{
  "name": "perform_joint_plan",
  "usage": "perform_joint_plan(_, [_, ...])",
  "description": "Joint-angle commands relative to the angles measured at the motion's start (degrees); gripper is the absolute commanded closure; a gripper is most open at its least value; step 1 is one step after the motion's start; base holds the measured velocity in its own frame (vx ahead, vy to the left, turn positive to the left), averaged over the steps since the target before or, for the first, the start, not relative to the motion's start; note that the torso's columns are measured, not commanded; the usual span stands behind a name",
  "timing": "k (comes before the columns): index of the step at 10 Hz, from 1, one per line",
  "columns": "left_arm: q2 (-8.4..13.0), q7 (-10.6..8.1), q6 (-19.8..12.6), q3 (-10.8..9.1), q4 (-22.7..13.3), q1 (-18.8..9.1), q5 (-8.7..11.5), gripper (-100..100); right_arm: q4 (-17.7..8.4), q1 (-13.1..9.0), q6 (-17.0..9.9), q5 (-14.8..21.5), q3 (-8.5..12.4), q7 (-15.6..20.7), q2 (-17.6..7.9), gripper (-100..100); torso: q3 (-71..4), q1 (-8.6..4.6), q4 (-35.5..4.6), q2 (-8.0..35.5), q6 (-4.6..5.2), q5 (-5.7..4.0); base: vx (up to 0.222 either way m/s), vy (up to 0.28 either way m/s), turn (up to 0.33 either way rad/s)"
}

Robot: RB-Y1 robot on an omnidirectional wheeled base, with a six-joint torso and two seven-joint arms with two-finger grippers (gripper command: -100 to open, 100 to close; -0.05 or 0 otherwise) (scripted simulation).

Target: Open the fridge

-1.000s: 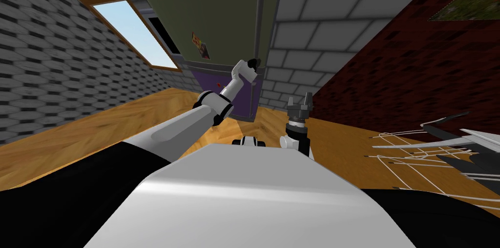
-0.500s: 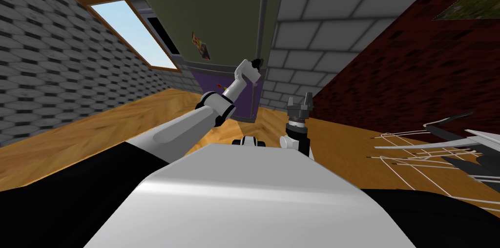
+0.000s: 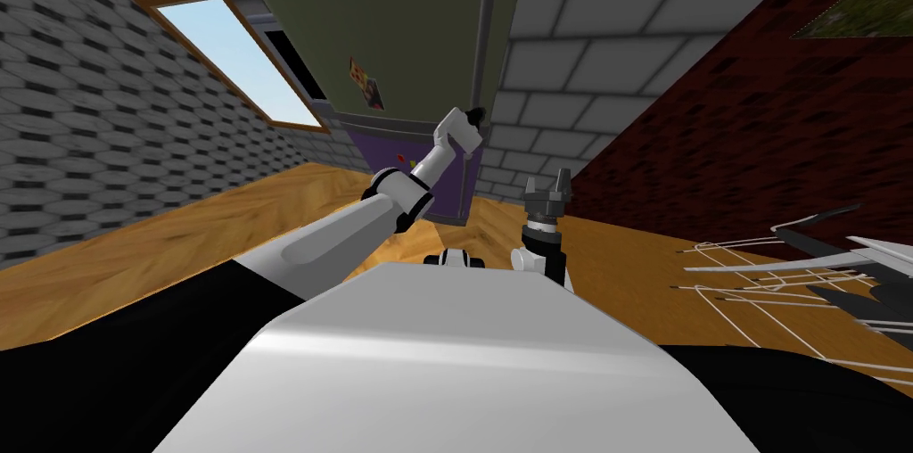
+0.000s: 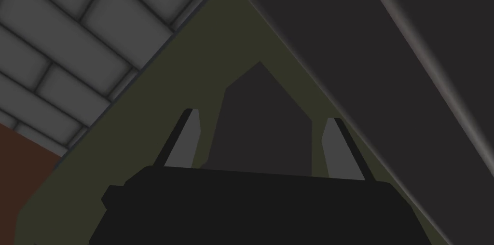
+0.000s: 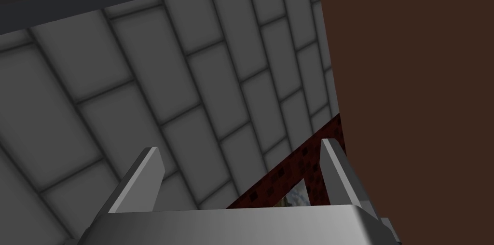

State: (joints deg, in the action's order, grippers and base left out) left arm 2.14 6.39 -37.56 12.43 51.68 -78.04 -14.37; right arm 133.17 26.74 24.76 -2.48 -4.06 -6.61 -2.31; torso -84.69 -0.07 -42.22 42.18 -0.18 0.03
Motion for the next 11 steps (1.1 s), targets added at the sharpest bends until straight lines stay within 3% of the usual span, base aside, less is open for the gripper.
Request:
perform_joint_plan(1, [2.49, 2.19, 2.14, -0.21, -0.76, 0.62, 3.19, 100, 0.00, 0.00, 0.00, 0.00, 0.00, 0.00, 0.00, 0, 0.03, 0.06, 0.08, 0.00, 0.01, 0.01, -0.096, -0.094, 0.039])
perform_joint_plan(4, [4.78, 4.33, 4.36, -0.30, -1.66, 1.08, 6.54, 100, 0.00, 0.00, 0.00, 0.00, 0.00, 0.00, 0.00, 0, 0.01, 0.11, 0.06, -0.06, 0.21, -0.03, -0.080, -0.073, 0.016])
perform_joint_plan(5, [4.43, 3.89, 3.88, -0.30, -1.34, 1.01, 5.90, 100, 0.00, 0.00, 0.00, 0.00, 0.00, 0.00, 0.00, 0, 0.01, 0.11, 0.04, -0.07, 0.22, -0.03, -0.026, -0.017, 0.011])
perform_joint_plan(7, [2.91, 4.61, 4.03, 1.10, -0.76, 0.38, 8.04, 100, 0.00, 0.00, 0.00, 0.00, 0.02, 0.00, -0.03, 0, 0.18, 0.56, -0.07, 0.21, 0.26, 0.08, -0.124, 0.251, -0.094])
perform_joint_plan(11, [1.27, 5.18, 4.06, 2.52, -0.14, -0.27, 10.06, 100, -0.01, -0.02, -0.01, 0.00, 0.04, 0.00, -0.04, 0, 0.25, 0.78, -0.26, 0.36, -0.22, 0.30, -0.181, 0.310, -0.082])
